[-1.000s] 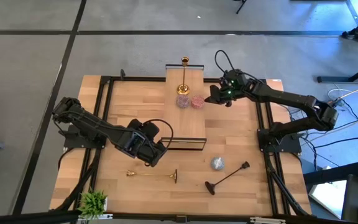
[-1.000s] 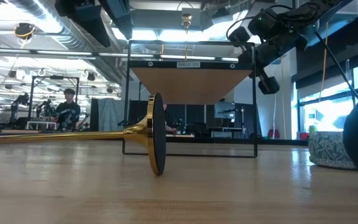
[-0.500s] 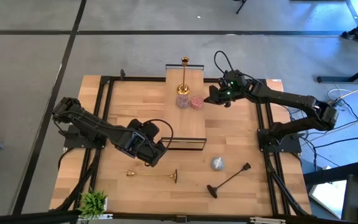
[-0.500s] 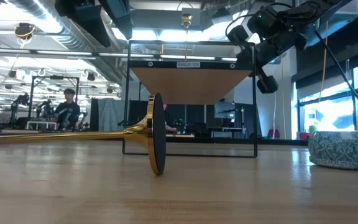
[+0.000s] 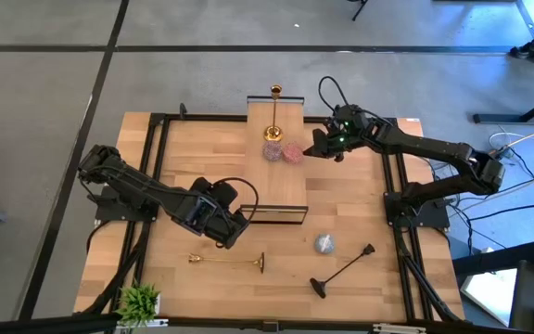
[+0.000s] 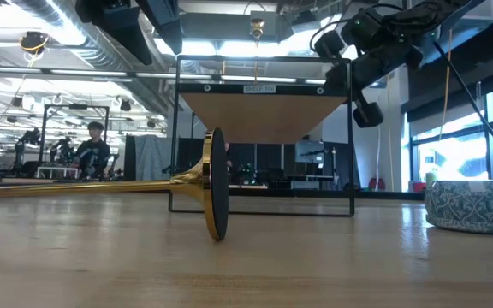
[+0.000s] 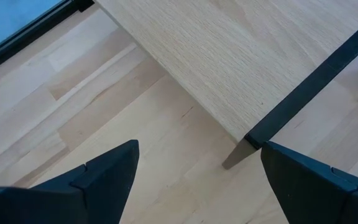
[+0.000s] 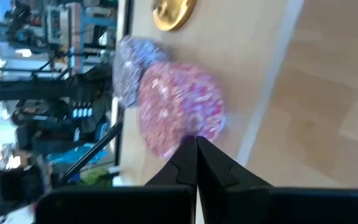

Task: Pick & Place candle stick holders
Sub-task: Put the pink scented candle on the shelf, then put the gold candle holder on the shelf

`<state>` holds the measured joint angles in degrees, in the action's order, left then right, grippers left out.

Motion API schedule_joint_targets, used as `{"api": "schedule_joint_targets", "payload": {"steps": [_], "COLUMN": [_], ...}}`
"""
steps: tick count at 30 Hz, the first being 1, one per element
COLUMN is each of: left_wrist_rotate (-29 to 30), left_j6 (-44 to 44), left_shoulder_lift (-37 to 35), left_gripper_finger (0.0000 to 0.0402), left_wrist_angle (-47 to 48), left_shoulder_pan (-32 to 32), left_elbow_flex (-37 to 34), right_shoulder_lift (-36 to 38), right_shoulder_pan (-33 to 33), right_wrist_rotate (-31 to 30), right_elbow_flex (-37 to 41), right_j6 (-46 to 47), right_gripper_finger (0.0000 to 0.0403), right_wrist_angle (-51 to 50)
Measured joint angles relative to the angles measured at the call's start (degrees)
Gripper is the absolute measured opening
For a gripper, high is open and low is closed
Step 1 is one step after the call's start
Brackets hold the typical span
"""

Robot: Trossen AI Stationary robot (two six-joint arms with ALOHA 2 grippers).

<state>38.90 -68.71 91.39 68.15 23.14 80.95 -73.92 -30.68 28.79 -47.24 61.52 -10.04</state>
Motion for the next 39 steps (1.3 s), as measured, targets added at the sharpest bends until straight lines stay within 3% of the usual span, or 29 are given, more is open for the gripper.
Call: {"api": "schedule_joint_targets", "payload": {"steps": [10, 18, 25, 33, 39], "left_wrist_rotate": [-2.5, -4.0, -5.2, -4.5, -3.9], "left_j6": [1.5, 4.0, 2.9, -4.0, -11.7], "left_shoulder_lift": [0.0, 0.0, 0.0, 0.0, 0.0], "left_gripper_finger": [0.0336, 0.0336, 0.0336, 0.0336, 0.0336], "left_wrist_angle": [0.0, 1.3, 1.1, 1.0, 0.9], "left_shoulder_pan": [1.3, 4.0, 9.4, 16.1, 18.7], "left_elbow_flex": [0.0, 0.0, 0.0, 0.0, 0.0], "right_shoulder_lift": [5.4, 10.8, 11.5, 9.7, 8.0], "right_shoulder_pan": [3.3, 10.9, 23.0, 37.0, 43.8], "right_wrist_rotate": [1.6, 0.8, -8.0, -23.4, -26.7], "right_elbow_flex": [0.0, 0.0, 0.0, 0.0, 0.0], "right_j6": [1.1, 5.4, 8.5, 10.9, 14.5], "right_gripper_finger": [0.0000, 0.0000, 0.0000, 0.0001, 0.0001], "right_wrist_angle": [-0.1, 6.4, 13.9, 14.5, 15.4]}}
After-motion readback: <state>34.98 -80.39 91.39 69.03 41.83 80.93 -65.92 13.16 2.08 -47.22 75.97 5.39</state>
